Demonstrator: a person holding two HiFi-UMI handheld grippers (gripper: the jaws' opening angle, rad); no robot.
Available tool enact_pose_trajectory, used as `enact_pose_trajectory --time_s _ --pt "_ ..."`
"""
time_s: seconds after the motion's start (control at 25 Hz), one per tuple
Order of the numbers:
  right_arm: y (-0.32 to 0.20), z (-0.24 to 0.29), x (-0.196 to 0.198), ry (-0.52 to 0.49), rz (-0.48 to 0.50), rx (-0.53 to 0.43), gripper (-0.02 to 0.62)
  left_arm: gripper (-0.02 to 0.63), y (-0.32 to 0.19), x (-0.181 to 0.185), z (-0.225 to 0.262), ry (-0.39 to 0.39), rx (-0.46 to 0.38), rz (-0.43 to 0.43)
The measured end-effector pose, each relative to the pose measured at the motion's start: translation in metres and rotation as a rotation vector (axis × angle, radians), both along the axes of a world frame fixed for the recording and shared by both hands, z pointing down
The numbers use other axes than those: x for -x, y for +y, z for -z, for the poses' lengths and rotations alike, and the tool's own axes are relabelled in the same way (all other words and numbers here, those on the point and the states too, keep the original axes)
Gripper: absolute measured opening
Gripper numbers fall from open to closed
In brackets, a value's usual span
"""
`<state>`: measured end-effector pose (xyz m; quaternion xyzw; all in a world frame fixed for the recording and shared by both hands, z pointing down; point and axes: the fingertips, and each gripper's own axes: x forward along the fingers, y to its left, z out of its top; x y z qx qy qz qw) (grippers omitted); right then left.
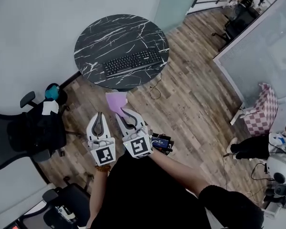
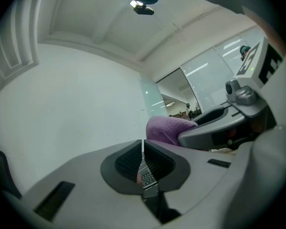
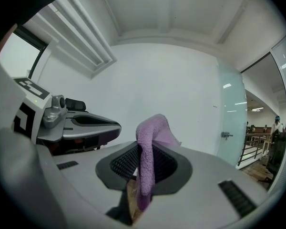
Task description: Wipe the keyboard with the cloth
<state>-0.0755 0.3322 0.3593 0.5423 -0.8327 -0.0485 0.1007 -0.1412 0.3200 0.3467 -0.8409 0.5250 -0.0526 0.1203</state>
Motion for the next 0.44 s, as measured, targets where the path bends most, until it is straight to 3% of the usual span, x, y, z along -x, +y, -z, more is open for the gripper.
enact_pose_trajectory --time_s 0.24,0.44 --pt "0.006 -0.001 0.011 0.012 0.031 0.001 0.076 0.025 0.007 -0.002 0.002 -0.045 -0.021 -0.024" --pt "0.013 -0.004 0.026 0.039 0.044 0.005 0.075 0.025 0.006 0.006 0.000 -0.029 -0.022 -0.032"
